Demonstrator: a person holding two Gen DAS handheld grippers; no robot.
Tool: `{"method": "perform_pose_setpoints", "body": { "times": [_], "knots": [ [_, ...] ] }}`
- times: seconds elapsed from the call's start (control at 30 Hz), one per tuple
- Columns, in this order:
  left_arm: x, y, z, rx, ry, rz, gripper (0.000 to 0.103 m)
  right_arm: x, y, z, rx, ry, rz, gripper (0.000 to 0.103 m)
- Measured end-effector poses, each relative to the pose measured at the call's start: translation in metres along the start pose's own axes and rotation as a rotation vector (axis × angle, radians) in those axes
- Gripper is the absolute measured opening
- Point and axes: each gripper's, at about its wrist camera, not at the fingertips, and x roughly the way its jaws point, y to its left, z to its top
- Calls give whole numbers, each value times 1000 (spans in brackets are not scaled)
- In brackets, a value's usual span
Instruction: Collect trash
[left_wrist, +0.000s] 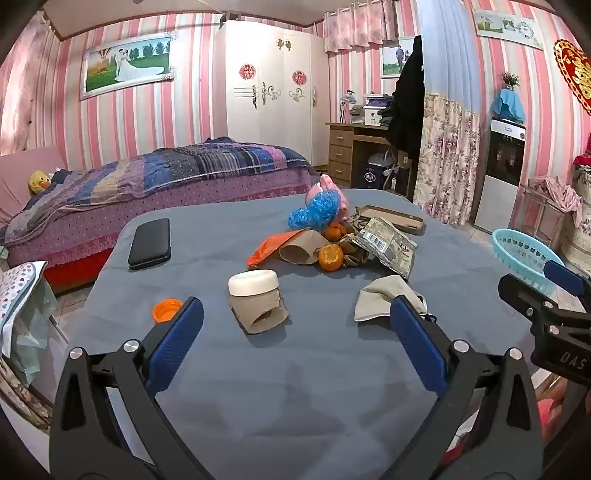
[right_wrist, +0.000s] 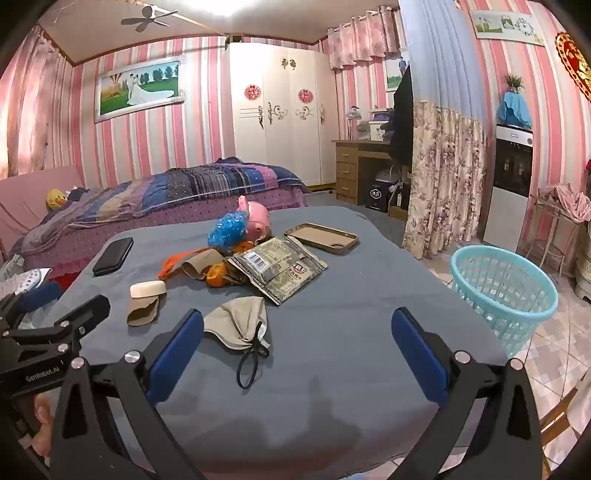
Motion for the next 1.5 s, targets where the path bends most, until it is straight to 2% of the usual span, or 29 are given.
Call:
{"method": "perform_pose_setpoints", "body": {
  "times": [0.17, 1.5],
  "knots": [
    [1, 1, 0, -3, 2, -3, 98, -5, 0, 0, -9, -36, -7, 99],
    [-6, -4, 1, 6, -13, 3, 98, -7, -3, 0, -4, -19, -18, 99]
  ]
}}
